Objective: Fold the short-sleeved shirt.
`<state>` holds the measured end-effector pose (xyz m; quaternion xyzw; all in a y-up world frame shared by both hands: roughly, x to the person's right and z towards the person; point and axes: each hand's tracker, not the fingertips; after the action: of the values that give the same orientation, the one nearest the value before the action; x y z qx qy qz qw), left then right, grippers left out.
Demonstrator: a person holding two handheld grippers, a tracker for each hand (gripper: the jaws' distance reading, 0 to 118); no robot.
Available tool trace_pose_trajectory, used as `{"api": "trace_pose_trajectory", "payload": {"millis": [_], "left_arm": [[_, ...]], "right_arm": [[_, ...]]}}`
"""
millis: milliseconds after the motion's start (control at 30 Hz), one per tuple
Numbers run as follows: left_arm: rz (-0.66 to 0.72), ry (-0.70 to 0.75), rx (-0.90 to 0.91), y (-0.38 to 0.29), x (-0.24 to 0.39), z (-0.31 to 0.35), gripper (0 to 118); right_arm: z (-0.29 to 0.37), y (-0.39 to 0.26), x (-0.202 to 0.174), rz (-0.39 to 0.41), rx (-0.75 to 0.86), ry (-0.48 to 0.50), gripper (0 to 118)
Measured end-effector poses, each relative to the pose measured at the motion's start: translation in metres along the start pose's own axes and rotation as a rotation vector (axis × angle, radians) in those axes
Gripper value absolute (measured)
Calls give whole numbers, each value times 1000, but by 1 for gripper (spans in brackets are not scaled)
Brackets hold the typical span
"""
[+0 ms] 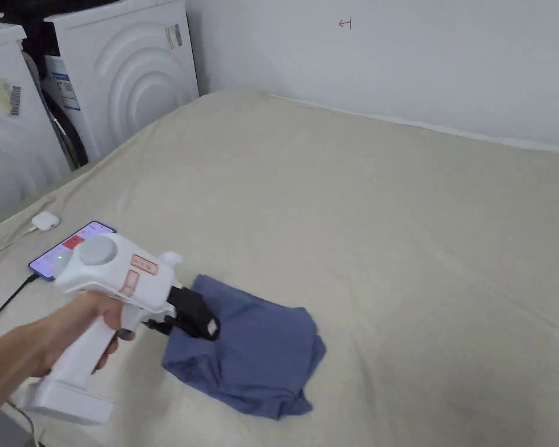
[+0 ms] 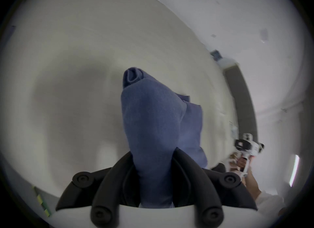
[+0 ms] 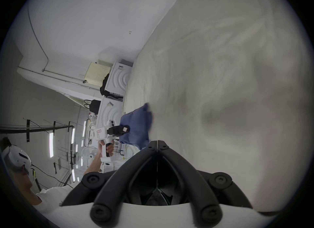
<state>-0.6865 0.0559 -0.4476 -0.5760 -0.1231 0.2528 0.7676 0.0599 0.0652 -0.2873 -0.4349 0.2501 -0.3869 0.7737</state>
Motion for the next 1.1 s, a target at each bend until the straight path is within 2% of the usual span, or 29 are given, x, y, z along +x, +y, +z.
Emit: {"api": "trace_pose_trajectory", "payload": {"millis": [100,133,167,200,233,267,300,333,367,467,500,533,567,600,633,667,700,733,767,800,867,1000,1100], "left_arm": [[55,114,47,22,-34,32,18],[46,133,82,26,-42,39,18],[56,157,96,31,-46,42,24],[60,188,114,35,-48,45,53],[43,264,174,36,-45,47,112],[13,344,239,35,-39,50,116],[-3,328,311,30,-33,52,112],[-38,225,384,20,-25,62,115],[-28,235,432,22,-24,64,116],[-74,217,383,-4,27,59,115],[-126,155,361,-14,61,55,111],[-185,79,395,-26,88,50,86],[-275,44,378,-39,128,39,36],[-421,129,399,-47,172,27,0],[-454,152,476,-61,204,25,0],[-478,76,500,-71,243,20,0],[-469,4,515,-79,283,14,0],[-466,-15,510,-93,326,8,0],[-514,18,581,-92,356,3,0],[-563,43,663,-100,394,3,0],[-663,134,808,-109,453,11,0],[-717,142,950,-125,536,39,0],[-718,101,978,-129,560,66,0]], "right_arm": [[-5,-8,9,21,10,-55,1],[6,11,24,40,56,-102,1],[9,17,30,39,57,-103,1],[7,15,30,40,57,-107,1],[5,13,31,42,58,-113,1],[13,29,31,15,56,-107,1],[15,36,31,24,59,-111,1],[14,37,30,29,61,-114,1],[15,36,24,70,80,-137,1],[19,40,-3,165,127,-196,1],[21,40,-13,188,156,-221,1],[23,37,-41,223,196,-263,1],[26,34,-61,251,238,-294,1],[28,32,-75,280,274,-322,1],[28,30,-99,348,322,-449,1],[43,39,-110,390,365,-521,1],[52,41,-126,467,419,-591,1],[56,41,-145,522,468,-673,1],[60,40,-162,558,522,-753,1],[70,49,-160,569,587,-805,1],[87,58,-179,642,684,-872,1],[116,89,-204,762,818,-912,1],[140,98,-232,712,862,-831,1]]}}
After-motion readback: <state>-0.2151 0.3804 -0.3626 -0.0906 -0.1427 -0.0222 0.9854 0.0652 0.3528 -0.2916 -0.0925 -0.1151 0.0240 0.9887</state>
